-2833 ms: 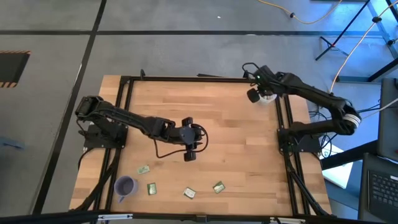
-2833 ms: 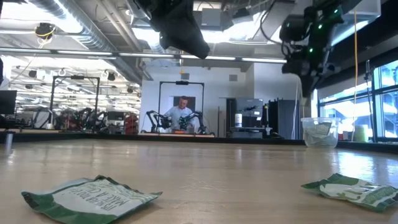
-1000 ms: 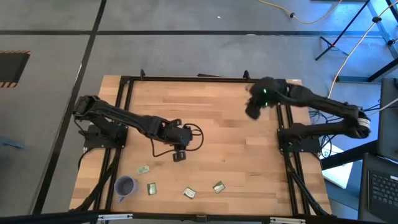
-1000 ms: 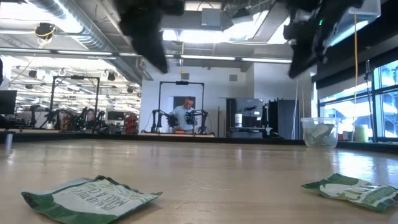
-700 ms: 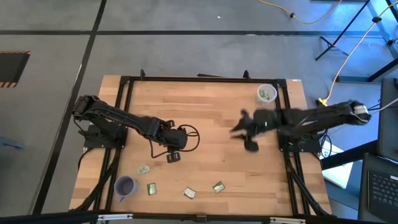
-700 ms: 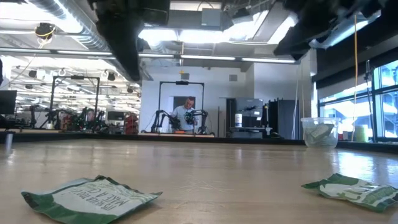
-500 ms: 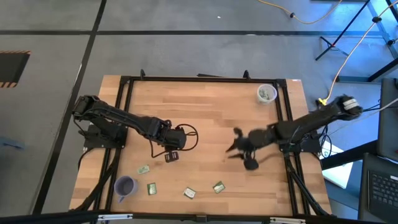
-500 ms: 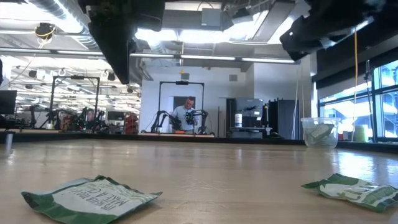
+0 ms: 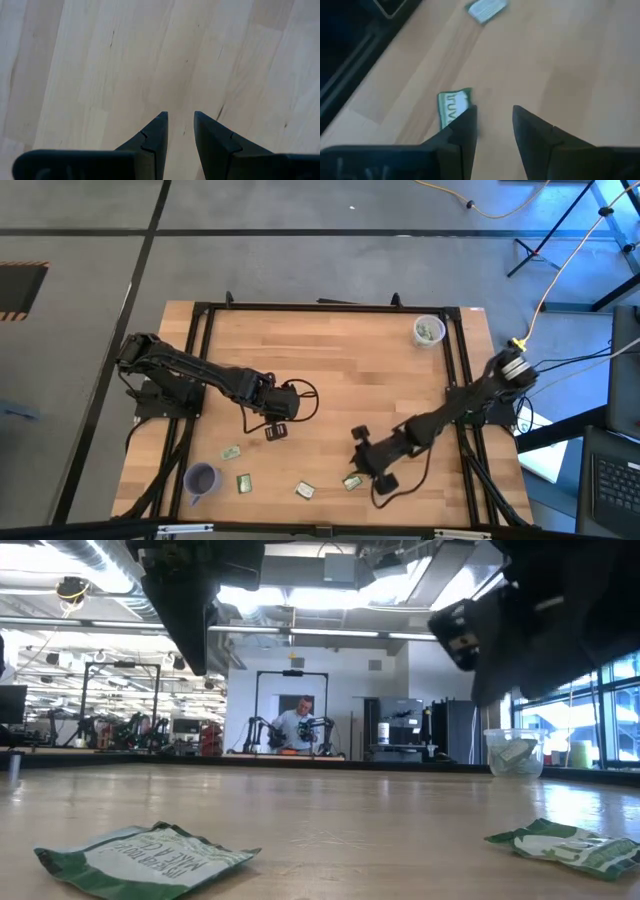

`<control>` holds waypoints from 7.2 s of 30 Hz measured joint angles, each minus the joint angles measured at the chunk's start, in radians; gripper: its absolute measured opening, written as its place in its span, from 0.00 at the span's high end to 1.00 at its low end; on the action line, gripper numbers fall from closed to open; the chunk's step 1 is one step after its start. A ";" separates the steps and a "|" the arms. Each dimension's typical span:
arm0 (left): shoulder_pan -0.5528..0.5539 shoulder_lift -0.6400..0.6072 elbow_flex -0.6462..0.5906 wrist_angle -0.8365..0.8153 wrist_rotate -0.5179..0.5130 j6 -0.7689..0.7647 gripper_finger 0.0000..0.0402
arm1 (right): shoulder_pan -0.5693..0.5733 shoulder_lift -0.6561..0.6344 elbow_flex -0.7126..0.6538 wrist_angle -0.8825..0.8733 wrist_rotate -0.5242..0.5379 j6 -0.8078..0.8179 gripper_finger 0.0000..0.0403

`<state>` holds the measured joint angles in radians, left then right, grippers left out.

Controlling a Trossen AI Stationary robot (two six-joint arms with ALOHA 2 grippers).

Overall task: Pick and place Stevia / Truvia into bins
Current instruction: Put the right green stevia packet into the transparent container, then put the light green stevia packet into the transparent container

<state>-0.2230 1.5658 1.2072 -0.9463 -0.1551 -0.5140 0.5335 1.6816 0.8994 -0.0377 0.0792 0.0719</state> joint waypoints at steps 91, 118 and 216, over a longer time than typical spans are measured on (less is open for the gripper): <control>-0.063 0.000 -0.001 -0.004 -0.008 -0.049 0.78 | -1.234 -0.261 0.080 -0.988 0.502 0.260 1.00; -0.130 0.001 -0.007 -0.132 0.124 -0.242 0.78 | -1.072 -0.454 0.074 -0.885 0.519 0.269 0.80; -0.014 0.135 -0.058 1.174 0.600 0.913 0.98 | -0.246 -0.377 -0.125 0.154 -0.266 -0.161 0.80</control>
<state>-0.2371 1.7004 1.1496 0.2276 0.4445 0.3988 0.2874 1.3043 0.7746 0.1166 -0.1865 -0.0888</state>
